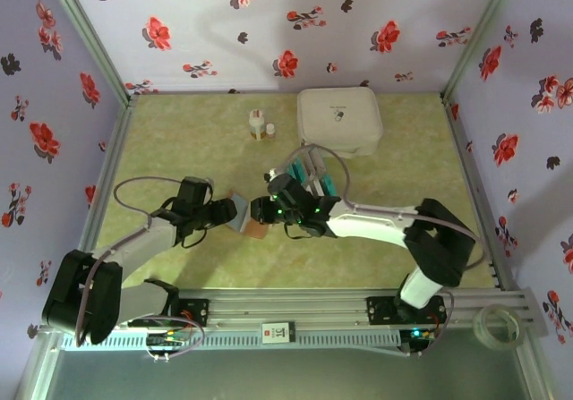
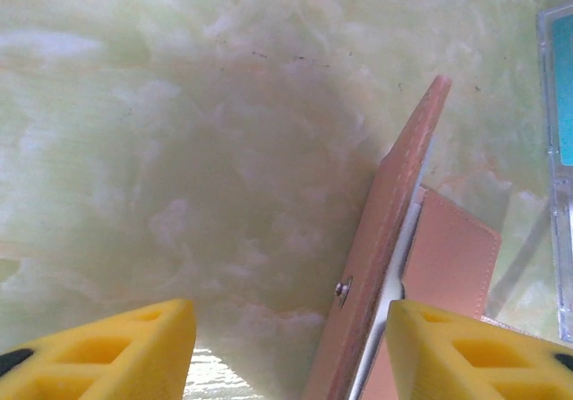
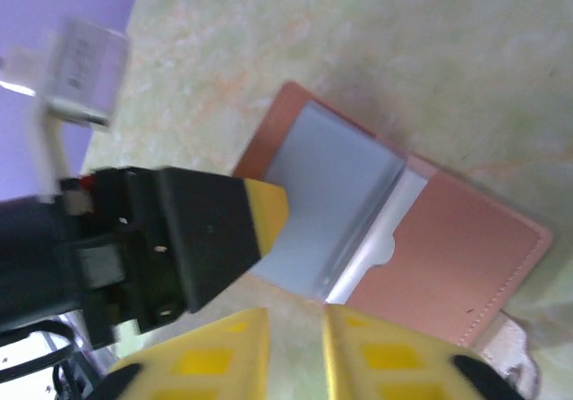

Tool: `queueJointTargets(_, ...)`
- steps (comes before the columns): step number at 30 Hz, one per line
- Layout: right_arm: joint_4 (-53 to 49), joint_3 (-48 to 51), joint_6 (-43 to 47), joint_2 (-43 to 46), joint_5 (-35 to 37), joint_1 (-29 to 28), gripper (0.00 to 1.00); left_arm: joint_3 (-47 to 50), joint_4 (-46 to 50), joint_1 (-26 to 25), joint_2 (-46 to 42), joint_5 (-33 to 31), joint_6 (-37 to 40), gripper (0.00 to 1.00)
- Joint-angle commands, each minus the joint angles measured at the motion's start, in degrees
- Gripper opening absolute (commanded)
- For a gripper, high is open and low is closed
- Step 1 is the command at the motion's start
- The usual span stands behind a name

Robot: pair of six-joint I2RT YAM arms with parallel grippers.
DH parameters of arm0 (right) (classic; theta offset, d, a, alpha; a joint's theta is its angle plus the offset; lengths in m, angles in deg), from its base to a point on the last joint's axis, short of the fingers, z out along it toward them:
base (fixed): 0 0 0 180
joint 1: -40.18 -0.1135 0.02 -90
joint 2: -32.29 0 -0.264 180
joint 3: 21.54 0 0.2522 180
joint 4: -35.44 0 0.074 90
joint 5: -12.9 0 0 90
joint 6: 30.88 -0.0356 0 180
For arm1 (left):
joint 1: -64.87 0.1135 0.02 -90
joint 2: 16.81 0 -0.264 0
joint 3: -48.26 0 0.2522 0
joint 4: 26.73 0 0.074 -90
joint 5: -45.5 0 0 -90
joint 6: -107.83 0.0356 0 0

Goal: Put the credit cards into the card holder

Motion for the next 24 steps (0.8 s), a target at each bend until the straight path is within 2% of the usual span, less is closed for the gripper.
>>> queueJointTargets(1,2.5,0.9,-1.1,-4.1,0.2,0.1,0.16,-2.1,0.7,-0.5,0.2,-0.7,0.2,0.59)
queueJointTargets(6,4.6,1.6,-0.9,-9.6,0.0,0.9,0.09,-3.5,1.5,-0.2,-0.4,-1.3,0.9,0.58)
queueJointTargets(10,4.8,2.8,-0.2,-10.8,0.0,2.2,0.07,-5.3,1.4,0.3,0.2,-0.6,1.7,0.57)
queueJointTargets(24,5.9,5.5,0.9,-12.4,-0.9,4.3,0.06,-5.6,-3.8,4.6,2.9,6.5,0.7,0.32)
